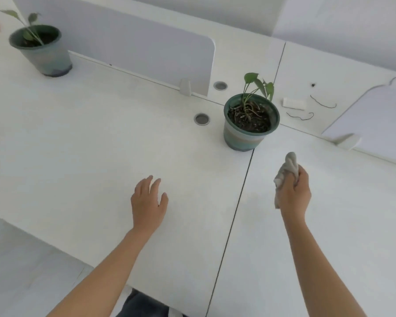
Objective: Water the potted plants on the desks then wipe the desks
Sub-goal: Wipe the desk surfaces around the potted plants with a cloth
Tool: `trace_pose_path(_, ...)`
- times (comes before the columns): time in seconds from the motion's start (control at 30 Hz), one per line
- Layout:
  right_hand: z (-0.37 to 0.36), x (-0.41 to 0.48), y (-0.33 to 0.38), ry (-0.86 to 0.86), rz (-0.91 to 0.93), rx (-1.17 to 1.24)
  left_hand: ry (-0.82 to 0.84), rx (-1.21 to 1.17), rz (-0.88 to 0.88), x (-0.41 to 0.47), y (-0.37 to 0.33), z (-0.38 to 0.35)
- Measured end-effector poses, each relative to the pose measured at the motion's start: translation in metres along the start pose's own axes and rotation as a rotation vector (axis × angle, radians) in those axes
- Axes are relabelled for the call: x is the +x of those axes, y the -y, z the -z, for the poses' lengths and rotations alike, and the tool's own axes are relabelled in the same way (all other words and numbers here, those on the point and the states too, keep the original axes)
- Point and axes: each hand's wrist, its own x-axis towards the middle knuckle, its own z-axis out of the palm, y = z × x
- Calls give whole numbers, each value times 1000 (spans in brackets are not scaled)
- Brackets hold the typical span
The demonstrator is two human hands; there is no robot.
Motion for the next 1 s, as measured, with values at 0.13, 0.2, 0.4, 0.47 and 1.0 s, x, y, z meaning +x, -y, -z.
trace_pose_path(0.13, -7, 62, -12, -25, 129, -288, 144, 275, -79, 49, 13, -18)
trace_pose_path(0.2, -22, 89, -27, 156, 106, -552, 195, 369, -86, 59, 25, -19)
trace_pose_path(0.4, -58, 111, -54, 350, 3, -971, 195, 421, -89, 62, 30, -28)
trace_pose_path(0.47, -70, 121, -48, 338, -19, -968, 169, 436, -97, 64, 33, -31)
trace_pose_path(1.0, -102, 56, -52, 375, 299, -895, -13, 412, -132, 67, 39, -42)
